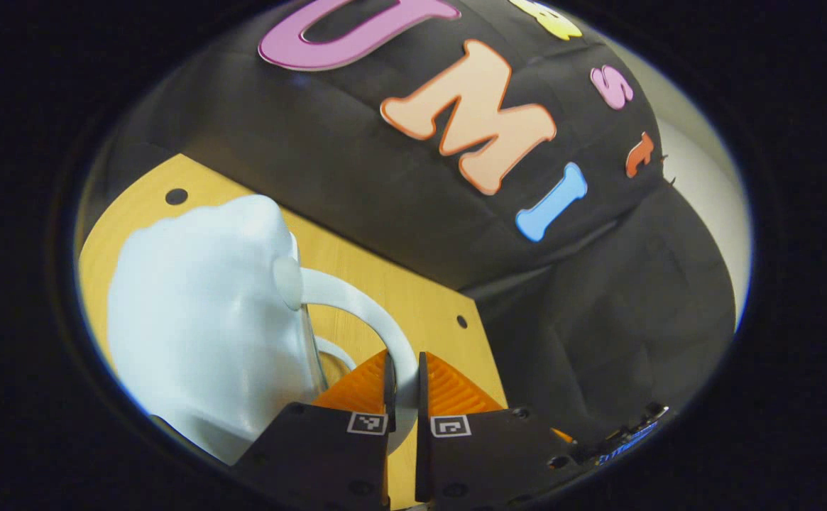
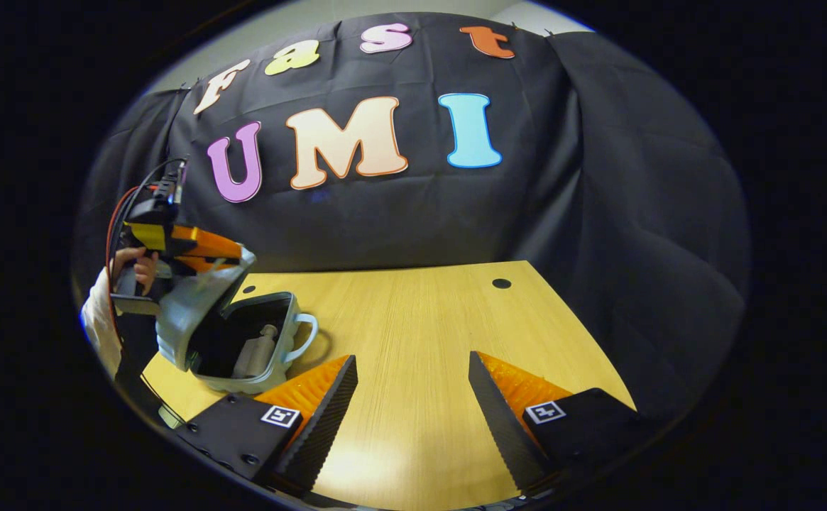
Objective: First open the suitcase, pack the skin care products into it, and then close the suitcase.
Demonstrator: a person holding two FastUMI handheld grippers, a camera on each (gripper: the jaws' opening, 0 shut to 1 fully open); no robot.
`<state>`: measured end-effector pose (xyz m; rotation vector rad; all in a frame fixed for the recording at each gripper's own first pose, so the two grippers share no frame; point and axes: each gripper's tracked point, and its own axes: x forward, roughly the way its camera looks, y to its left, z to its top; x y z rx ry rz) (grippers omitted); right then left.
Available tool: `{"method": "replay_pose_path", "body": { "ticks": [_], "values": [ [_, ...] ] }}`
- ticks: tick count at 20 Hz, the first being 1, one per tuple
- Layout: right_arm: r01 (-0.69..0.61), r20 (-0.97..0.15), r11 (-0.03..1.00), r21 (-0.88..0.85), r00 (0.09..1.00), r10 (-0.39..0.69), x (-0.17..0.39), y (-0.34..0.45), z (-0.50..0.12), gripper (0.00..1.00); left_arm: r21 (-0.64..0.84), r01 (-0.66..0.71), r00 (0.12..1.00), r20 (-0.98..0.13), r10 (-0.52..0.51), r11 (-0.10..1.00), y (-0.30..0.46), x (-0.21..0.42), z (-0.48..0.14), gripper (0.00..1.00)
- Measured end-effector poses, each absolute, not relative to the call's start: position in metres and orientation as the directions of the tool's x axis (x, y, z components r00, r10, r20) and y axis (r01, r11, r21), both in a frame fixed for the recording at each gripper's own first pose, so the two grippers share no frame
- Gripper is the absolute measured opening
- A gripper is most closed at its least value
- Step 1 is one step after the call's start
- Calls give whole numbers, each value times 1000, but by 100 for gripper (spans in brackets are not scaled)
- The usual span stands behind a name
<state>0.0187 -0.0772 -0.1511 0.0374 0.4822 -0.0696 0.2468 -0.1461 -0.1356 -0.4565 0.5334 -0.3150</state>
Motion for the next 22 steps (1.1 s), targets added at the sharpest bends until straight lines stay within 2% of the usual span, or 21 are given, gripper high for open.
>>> {"method": "replay_pose_path", "body": {
  "ticks": [5,10,14,15,16,17,19,20,21,22],
  "values": [
    [78,-442,997,20,895,-61,15,-100,-141,99,-376,96,749,-582,-315,922,-171,261,-216,8],
    [73,-418,997,26,907,-55,10,-114,-133,97,-231,42,685,-702,-196,972,-171,263,-265,8],
    [75,-412,997,33,910,-54,5,-124,-130,95,-139,58,678,-722,-141,989,-165,259,-269,8],
    [74,-409,997,38,911,-52,4,-126,-129,95,-99,63,686,-718,-115,993,-161,259,-263,5],
    [72,-404,996,43,914,-49,4,-126,-126,95,-75,80,701,-705,-110,994,-161,258,-258,13],
    [68,-399,997,48,916,-43,5,-126,-125,95,-47,97,719,-688,-103,994,-159,256,-248,14],
    [57,-387,997,55,921,-31,8,-124,-121,95,-4,108,757,-648,-85,994,-148,251,-228,72],
    [48,-379,997,57,925,-23,8,-122,-118,97,21,102,776,-628,-67,995,-146,250,-217,87],
    [41,-370,998,57,929,-17,9,-120,-115,97,39,98,794,-606,-55,994,-144,247,-206,90],
    [33,-361,998,59,932,-10,10,-117,-112,97,41,96,814,-579,-54,995,-144,240,-190,89]
  ]
}}
